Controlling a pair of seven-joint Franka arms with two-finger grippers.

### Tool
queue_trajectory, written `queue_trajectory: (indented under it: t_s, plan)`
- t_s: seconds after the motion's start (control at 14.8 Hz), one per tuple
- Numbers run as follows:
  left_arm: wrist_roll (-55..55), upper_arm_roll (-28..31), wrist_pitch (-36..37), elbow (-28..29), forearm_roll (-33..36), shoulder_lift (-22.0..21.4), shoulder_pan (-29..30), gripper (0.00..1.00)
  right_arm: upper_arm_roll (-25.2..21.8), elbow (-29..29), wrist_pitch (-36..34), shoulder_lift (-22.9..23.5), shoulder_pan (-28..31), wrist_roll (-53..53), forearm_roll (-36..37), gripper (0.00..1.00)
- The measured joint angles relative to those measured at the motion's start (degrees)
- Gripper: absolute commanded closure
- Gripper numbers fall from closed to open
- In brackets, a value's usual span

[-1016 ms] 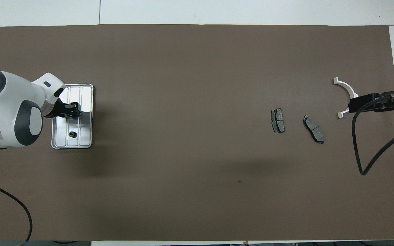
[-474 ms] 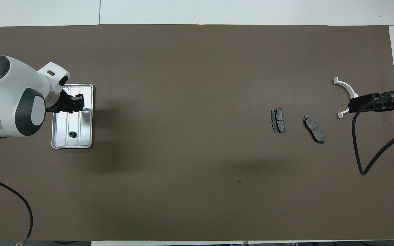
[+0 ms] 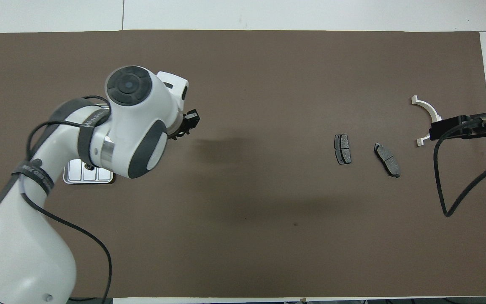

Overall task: Place bearing gear from tray to pile
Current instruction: 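Carry the bearing gear with the left gripper to mid-table and release it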

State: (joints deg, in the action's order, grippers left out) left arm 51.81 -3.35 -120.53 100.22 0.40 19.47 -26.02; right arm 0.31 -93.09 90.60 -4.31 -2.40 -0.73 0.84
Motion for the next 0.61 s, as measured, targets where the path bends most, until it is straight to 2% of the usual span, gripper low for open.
queue_trajectory:
  t_s: [0.14, 0.34, 0.61]
  plan:
    - [4.7, 0.0, -3.5, 0.6, 0.0, 0.9, -3.1, 0.75, 0.0, 0.0, 0.0, 0.0, 0.0, 0.0, 0.0, 0.0]
    - [5.8, 0.1, -8.5, 3.9, 0.0, 2.2, -5.1, 0.75, 0.0, -0.1, -0.1, -0.1, 0.0, 0.0, 0.0, 0.0]
    - [5.9, 0.4, -11.9, 5.9, 0.0, 3.5, -5.3, 0.65, 0.0, -0.7, -0.1, -0.3, 0.0, 0.0, 0.0, 0.0]
